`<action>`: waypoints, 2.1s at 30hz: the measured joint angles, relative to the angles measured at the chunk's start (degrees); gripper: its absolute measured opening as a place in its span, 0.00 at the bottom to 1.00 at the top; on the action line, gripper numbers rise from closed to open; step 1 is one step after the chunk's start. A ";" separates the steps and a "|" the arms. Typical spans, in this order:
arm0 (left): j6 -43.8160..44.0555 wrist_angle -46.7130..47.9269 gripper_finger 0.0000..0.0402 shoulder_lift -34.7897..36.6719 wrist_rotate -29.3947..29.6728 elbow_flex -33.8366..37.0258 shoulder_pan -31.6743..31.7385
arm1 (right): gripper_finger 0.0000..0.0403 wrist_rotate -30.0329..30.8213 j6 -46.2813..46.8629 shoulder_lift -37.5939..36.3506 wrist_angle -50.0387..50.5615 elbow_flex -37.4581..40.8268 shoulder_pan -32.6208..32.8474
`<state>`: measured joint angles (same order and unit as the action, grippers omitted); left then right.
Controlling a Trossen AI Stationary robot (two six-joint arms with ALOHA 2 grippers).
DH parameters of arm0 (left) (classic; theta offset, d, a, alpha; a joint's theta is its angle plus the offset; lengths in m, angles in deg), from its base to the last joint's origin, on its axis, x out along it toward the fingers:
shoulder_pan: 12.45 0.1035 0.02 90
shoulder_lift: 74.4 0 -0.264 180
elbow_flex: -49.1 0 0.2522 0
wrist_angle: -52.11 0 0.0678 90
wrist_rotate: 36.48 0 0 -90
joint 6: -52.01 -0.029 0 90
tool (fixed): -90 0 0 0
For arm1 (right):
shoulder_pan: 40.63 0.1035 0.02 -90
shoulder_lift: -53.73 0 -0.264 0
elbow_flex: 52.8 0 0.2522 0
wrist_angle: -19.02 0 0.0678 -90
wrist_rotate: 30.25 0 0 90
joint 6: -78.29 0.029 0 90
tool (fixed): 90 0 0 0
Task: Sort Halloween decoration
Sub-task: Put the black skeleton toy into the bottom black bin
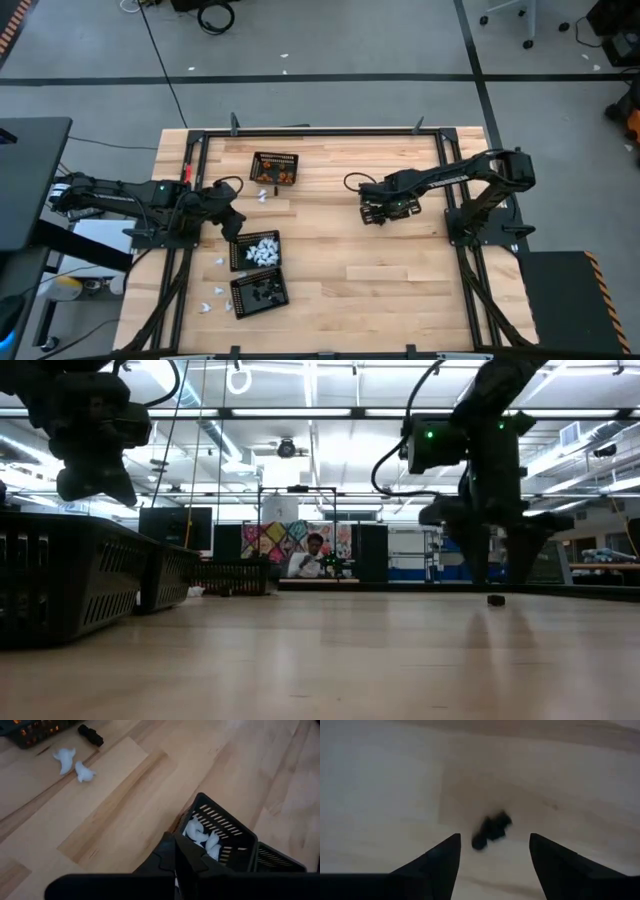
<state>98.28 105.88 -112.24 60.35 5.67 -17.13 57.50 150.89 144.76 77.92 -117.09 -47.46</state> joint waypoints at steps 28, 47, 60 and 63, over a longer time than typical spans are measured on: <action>-0.60 2.16 0.01 -0.01 0.00 0.00 0.00 | 0.12 6.23 -1.07 5.15 -5.68 -0.13 5.63; -0.84 2.21 0.01 -0.01 -0.02 0.00 0.00 | 0.09 -4.39 -15.85 5.55 -15.27 -5.35 6.52; -0.95 2.17 0.01 0.00 0.00 0.00 0.00 | 0.09 -9.56 -17.13 17.11 -23.76 -24.52 14.45; -0.97 2.21 0.01 0.01 0.00 0.00 0.00 | 0.09 -9.28 -17.81 23.54 -23.48 -33.87 15.99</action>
<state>97.31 108.08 -112.23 60.35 5.67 -17.13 48.22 133.09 168.30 54.44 -150.96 -31.47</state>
